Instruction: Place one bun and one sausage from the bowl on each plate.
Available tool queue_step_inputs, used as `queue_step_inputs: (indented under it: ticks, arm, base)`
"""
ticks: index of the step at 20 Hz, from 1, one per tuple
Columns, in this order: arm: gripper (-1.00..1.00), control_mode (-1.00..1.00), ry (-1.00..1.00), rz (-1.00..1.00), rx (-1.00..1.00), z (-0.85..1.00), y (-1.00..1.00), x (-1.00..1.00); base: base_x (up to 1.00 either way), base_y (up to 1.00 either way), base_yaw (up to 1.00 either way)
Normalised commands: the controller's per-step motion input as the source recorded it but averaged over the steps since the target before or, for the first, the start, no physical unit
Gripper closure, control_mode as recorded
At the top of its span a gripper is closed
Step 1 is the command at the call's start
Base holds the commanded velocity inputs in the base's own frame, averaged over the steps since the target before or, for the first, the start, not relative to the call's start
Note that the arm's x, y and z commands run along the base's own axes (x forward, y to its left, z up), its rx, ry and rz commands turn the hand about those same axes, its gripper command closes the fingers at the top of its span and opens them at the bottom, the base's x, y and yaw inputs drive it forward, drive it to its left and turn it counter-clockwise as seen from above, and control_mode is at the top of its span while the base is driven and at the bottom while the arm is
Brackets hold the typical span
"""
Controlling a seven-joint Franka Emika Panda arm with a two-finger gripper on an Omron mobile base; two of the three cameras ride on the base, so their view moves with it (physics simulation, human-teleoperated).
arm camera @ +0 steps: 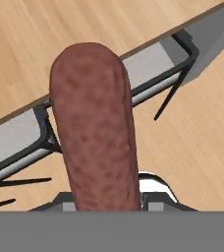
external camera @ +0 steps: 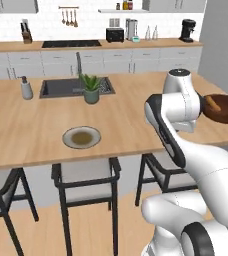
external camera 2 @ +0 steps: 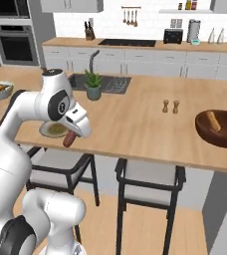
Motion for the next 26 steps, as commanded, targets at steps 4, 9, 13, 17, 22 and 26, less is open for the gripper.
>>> queue_step_inputs:
  ticks: [4, 9, 13, 17, 22, 26]
  arm:
    - [1.0, 1.0, 0.0, 0.0, 0.0, 0.0, 0.0, 0.0]
    - [1.0, 1.0, 0.0, 0.0, 0.0, 0.0, 0.0, 0.0]
    - [1.0, 1.0, 0.0, 0.0, 0.0, 0.0, 0.0, 0.0]
    - [1.0, 1.0, 0.0, 0.0, 0.0, 0.0, 0.0, 0.0]
    - [1.0, 1.0, 0.0, 0.0, 0.0, 0.0, 0.0, 0.0]
    - [1.0, 1.0, 0.0, 0.0, 0.0, 0.0, 0.0, 0.0]
  base:
    - [0.08, 1.0, -0.1]
    - [0.1, 1.0, -0.1]
    - [0.04, 1.0, -0.08]
    - [0.02, 1.0, -0.07]
    - [0.13, 1.0, -0.06]
    - [0.51, 1.0, -0.08]
